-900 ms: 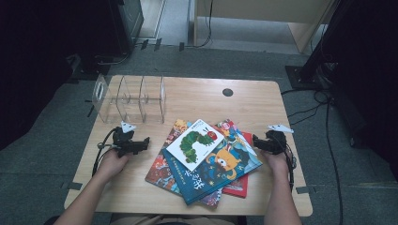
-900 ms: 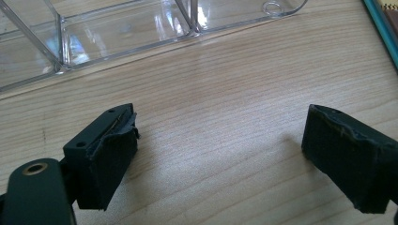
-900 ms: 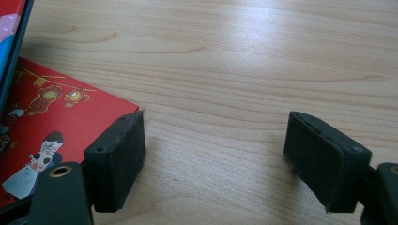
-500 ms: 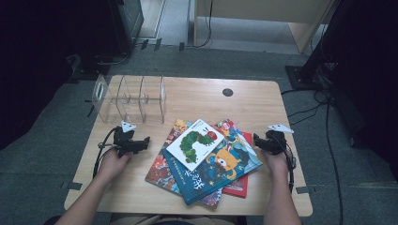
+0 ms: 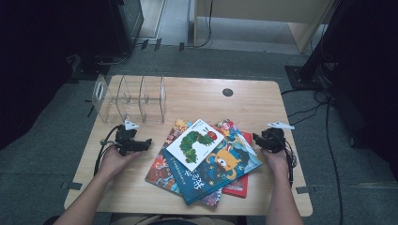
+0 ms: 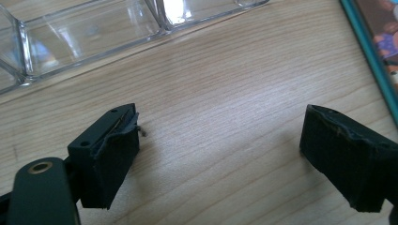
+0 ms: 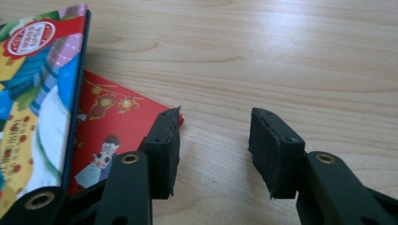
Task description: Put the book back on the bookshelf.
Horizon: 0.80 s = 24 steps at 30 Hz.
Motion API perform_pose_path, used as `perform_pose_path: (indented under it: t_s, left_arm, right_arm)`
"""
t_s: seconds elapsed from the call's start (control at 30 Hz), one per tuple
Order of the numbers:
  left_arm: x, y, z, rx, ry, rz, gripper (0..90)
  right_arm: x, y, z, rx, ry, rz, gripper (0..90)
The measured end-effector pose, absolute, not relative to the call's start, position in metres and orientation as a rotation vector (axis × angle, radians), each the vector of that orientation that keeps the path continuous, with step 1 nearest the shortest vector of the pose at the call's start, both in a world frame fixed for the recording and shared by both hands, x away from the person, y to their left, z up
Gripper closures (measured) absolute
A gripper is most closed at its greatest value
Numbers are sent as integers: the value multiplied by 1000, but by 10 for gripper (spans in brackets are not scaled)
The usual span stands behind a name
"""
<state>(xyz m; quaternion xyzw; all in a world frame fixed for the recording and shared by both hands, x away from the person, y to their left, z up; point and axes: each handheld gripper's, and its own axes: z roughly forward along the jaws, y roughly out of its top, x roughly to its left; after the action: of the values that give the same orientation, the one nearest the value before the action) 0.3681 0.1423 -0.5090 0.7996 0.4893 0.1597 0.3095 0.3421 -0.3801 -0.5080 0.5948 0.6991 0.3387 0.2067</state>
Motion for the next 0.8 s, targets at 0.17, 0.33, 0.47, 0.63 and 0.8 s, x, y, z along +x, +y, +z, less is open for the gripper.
perform_pose_path:
  t_s: [0.17, 0.33, 0.47, 0.63, 0.8]
  left_arm:
    - [370, 148, -504, 2105, 1255, 347, 138]
    - [369, 150, -496, 2094, 1231, 289, 162]
    - [371, 150, -491, 2104, 1223, 258, 163]
    - [373, 154, -488, 2111, 1206, 211, 251]
    - [376, 154, -486, 2133, 1212, 162, 262]
  right_arm:
    - [344, -378, -502, 1652, 2008, 976, 550]
    - [342, -375, -491, 1653, 1994, 1013, 604]
    - [340, -370, -486, 1615, 1990, 1033, 606]
    - [339, -365, -480, 1617, 1993, 1072, 607]
    - [337, -355, -475, 1571, 2026, 1108, 646]
